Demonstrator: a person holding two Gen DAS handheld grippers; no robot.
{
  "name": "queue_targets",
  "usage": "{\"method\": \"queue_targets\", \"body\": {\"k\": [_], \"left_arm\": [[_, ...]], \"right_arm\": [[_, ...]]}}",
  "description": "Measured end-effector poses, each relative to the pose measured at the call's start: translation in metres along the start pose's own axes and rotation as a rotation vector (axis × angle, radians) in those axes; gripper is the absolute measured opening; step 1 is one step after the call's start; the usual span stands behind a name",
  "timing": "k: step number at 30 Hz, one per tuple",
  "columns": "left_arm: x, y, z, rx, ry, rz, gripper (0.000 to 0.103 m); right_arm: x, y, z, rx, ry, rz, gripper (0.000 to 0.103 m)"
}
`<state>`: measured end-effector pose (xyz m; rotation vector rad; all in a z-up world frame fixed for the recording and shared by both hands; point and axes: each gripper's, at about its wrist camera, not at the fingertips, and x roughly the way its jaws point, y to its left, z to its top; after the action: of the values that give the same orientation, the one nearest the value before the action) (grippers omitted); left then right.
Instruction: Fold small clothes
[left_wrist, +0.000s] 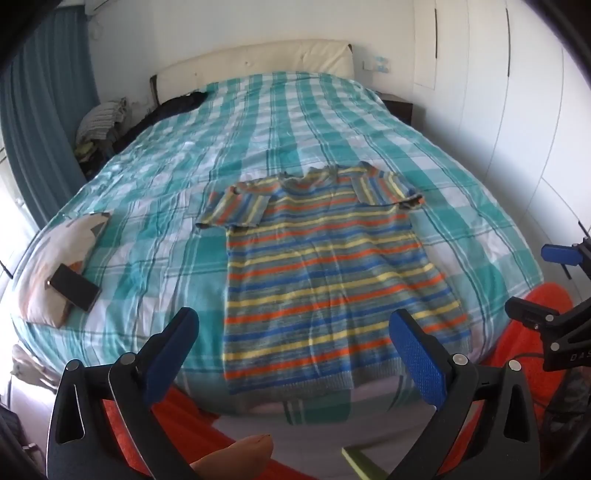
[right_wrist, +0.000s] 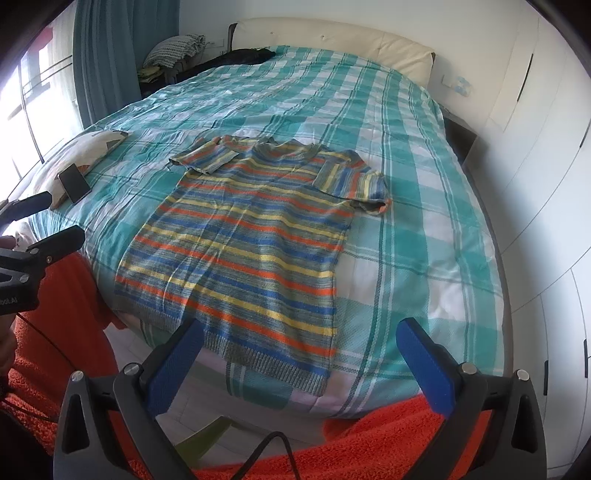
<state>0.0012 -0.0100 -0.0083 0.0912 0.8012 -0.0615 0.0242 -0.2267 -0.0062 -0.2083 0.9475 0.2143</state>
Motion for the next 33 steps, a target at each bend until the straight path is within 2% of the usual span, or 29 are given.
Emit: {"method": "queue_targets", "body": {"k": [23,27,33], "left_arm": [[0.003,0.003,-0.006,0.008,0.02,0.045,0.103],[0.009,0.004,-0.002,0.001,0.07,0.02,0.103],[0.008,0.006,0.007,-0.037,0.083,-0.018,0.103]], "right_arm": [[0.007,-0.001,-0.004,0.018,0.026,0.018,0.103],[0.013,-0.002,0.001,0.025,0.059,0.026,0.103],[0.008,0.0,0.013,0.027,0.023,0.034,0.103]]}}
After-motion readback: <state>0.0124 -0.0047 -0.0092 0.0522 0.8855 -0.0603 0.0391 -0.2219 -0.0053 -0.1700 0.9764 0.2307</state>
